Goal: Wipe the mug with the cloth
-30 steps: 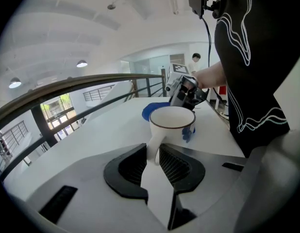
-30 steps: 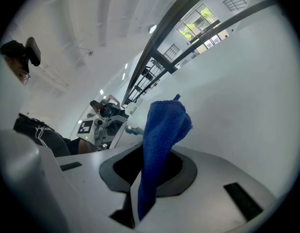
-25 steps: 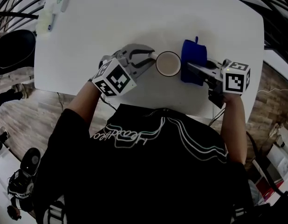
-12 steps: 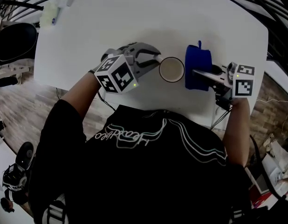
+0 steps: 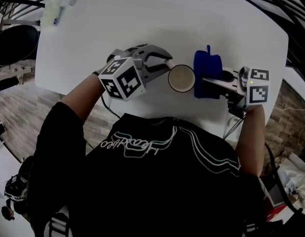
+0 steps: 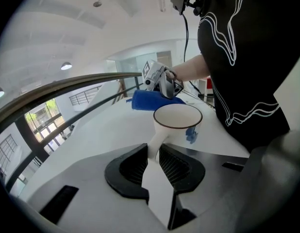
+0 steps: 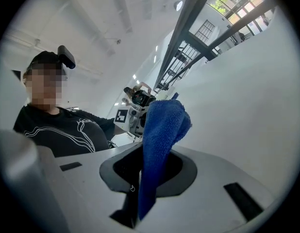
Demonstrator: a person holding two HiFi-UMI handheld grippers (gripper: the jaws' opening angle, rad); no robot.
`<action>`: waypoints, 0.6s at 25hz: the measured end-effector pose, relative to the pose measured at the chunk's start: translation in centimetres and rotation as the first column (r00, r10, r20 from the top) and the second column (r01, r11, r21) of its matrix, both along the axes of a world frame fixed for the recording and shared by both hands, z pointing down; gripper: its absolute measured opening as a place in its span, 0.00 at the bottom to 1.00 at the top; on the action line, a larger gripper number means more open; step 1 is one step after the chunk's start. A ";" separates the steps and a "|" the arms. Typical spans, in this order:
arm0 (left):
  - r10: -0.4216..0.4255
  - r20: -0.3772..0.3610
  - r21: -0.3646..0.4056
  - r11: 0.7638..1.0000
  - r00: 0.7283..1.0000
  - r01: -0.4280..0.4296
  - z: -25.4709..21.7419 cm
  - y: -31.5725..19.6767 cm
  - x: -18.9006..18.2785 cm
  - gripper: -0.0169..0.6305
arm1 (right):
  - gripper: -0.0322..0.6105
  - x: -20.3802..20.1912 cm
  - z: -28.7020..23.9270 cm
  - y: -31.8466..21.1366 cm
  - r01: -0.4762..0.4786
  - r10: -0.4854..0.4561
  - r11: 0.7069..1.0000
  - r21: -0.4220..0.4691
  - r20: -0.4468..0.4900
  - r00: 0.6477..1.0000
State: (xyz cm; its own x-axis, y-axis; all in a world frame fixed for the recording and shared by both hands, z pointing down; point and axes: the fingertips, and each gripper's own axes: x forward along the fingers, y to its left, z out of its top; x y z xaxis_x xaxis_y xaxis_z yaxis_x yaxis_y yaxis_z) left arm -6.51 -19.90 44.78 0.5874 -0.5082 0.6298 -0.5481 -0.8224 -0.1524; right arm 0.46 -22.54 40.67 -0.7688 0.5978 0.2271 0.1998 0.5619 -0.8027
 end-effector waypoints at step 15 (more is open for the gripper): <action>-0.022 -0.043 -0.004 1.000 0.999 0.022 -0.2 -1.1 1.2 0.14 | 0.13 0.8 4.1 0.5 0.093 -0.075 0.990 0.102 -0.172 0.982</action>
